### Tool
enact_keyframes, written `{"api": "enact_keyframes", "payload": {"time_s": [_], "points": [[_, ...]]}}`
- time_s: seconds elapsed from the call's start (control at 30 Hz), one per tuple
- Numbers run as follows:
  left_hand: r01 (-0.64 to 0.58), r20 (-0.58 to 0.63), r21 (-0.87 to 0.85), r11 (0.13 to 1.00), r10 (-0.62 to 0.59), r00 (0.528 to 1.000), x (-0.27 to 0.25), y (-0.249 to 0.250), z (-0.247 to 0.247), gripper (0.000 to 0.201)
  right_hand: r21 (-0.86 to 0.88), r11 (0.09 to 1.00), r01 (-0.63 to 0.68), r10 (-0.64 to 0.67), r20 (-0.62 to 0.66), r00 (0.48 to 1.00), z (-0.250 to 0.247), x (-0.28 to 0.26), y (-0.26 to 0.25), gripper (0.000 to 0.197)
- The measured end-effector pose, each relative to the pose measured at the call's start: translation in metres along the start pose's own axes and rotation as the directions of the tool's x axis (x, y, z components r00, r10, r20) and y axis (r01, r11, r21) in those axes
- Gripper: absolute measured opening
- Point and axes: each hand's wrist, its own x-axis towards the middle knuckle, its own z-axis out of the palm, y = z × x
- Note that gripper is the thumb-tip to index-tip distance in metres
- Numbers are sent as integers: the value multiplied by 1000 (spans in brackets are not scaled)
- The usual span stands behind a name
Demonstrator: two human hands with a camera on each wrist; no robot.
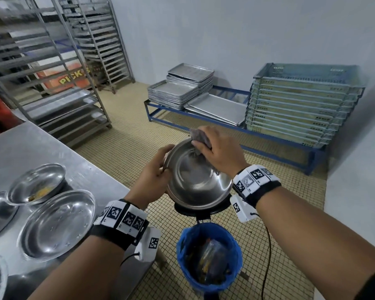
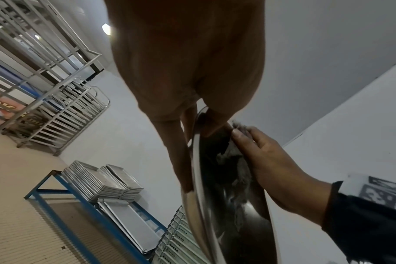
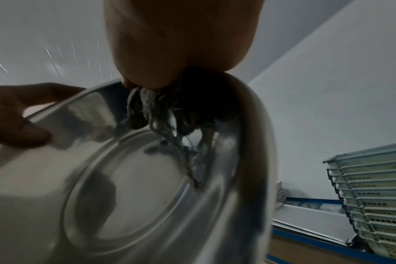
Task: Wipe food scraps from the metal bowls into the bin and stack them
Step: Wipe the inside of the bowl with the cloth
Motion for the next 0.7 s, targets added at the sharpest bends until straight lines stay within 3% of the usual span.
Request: {"api": "enact_keyframes", "payload": {"time_s": [0.07,0.17,0.27,0.37,0.5,0.6,0.7], "points": [[12,-13,-42,999,-13,1000,0,-2,-1,61,14,1000,19,-19,-12,1000,-3,0,3,45],[40,-56,-138,990,-48,997,0,-8,-6,60,168,982,-88,95,-31,995,-3,-12,18,38],[11,-97,-60,998,-17,995,0,-9,-6,54,241,956,-168,185,-47,982,0,-20,18,35],[-82,-114,124,989,96,989,11,-5,-3,34,203,974,-100,115,-65,991,-4,-13,7,34],[-186,-114,115,976,199,973,27,9,-4,28,125,992,32,-28,-31,999,-11,-2,-2,34],[-225,-159,106,969,240,958,30,11,-4,26,145,989,13,-7,-42,999,-11,-2,1,38],[-208,-268,69,976,220,938,30,1,-5,24,218,971,-97,109,-46,993,-7,-13,9,40]]}}
